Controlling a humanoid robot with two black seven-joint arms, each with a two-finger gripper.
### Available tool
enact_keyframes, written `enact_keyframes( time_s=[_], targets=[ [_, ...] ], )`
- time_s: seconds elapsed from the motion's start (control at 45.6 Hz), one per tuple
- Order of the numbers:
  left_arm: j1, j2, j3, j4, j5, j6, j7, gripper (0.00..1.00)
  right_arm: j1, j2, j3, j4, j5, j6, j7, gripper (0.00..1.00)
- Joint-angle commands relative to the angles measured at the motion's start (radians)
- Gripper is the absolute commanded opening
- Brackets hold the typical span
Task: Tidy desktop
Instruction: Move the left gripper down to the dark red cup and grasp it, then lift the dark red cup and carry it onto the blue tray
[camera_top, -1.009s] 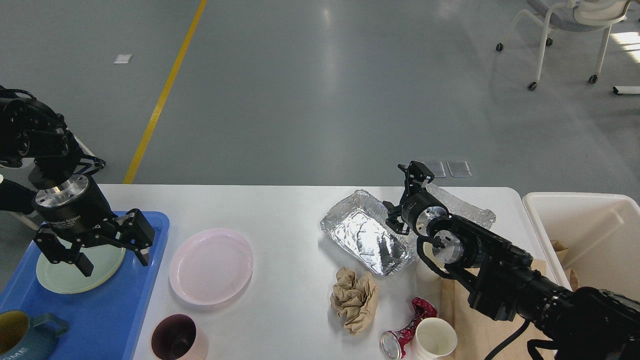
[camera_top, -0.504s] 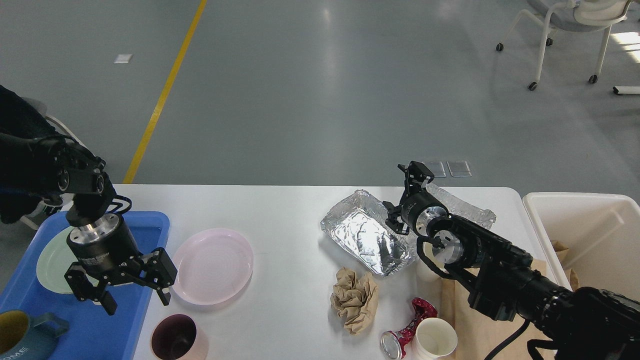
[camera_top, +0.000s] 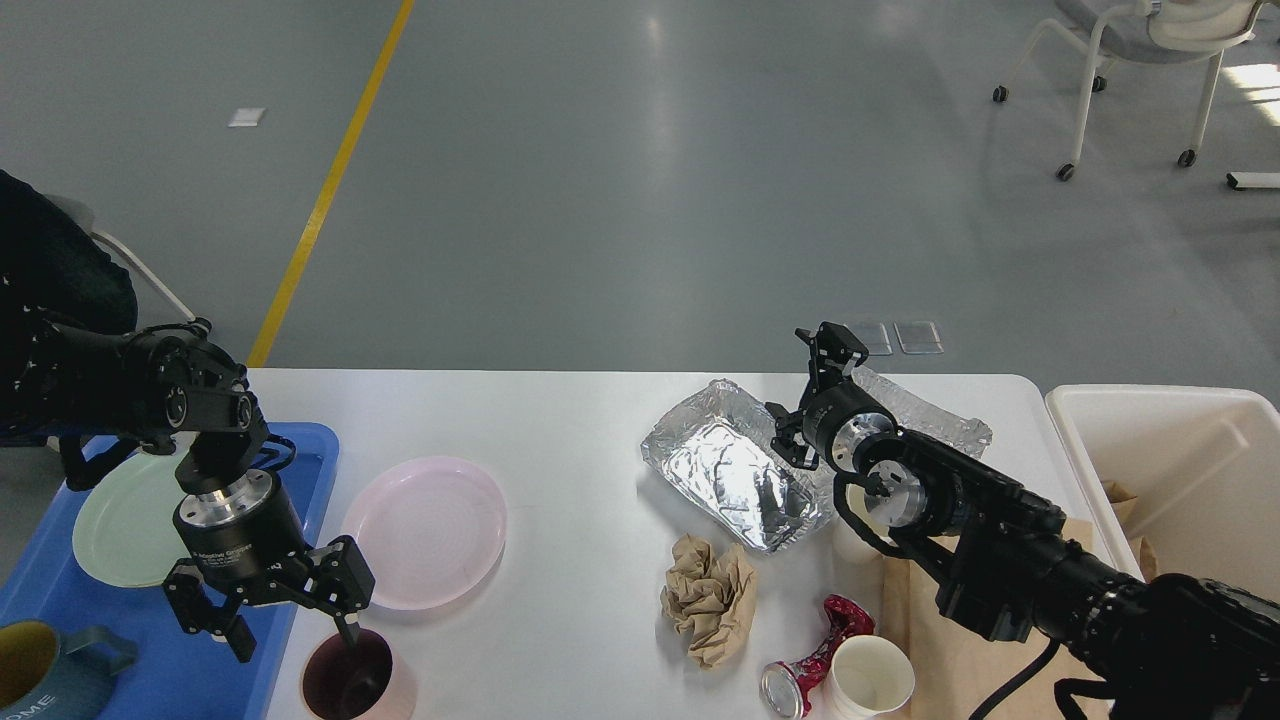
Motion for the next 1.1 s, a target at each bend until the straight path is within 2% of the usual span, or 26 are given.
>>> enact_keyframes(
  time_s=[0.0, 0.351, 0.592, 0.68, 0.768, 0.877, 1.075],
  targets=[
    [0.014, -0.009, -0.001, 0.022, -0.001, 0.0, 0.0, 0.96, 0.0, 0.0, 0.0, -0.002, 0.0, 0.0, 0.0, 1.0],
    [0.085, -0.061, -0.018, 0.071, -0.001, 0.0, 0.006, 0.95, 0.0, 0.0, 0.0, 0.0, 0.0, 0.0, 0.0, 1.0],
    [0.106, -0.064, -0.02, 0.075, 0.0, 0.0, 0.008, 0.86, 0.0, 0.0, 0.0, 0.0, 0.0, 0.0, 0.0, 1.0],
    [0.108, -0.064, -0.02, 0.075, 0.0, 0.0, 0.008, 0.79, 0.0, 0.0, 0.0, 0.0, 0.0, 0.0, 0.0, 1.0],
    [0.109, -0.062, -0.02, 0.077, 0.0, 0.0, 0.032, 0.64, 0.0, 0.0, 0.0, 0.0, 0.0, 0.0, 0.0, 1.0],
    [0.109, -0.064, -0.02, 0.078, 0.0, 0.0, 0.061, 0.51, 0.0, 0.0, 0.0, 0.0, 0.0, 0.0, 0.0, 1.0],
    [0.109, -0.062, -0.02, 0.078, 0.0, 0.0, 0.064, 0.41, 0.0, 0.0, 0.0, 0.0, 0.0, 0.0, 0.0, 1.0]
  ],
)
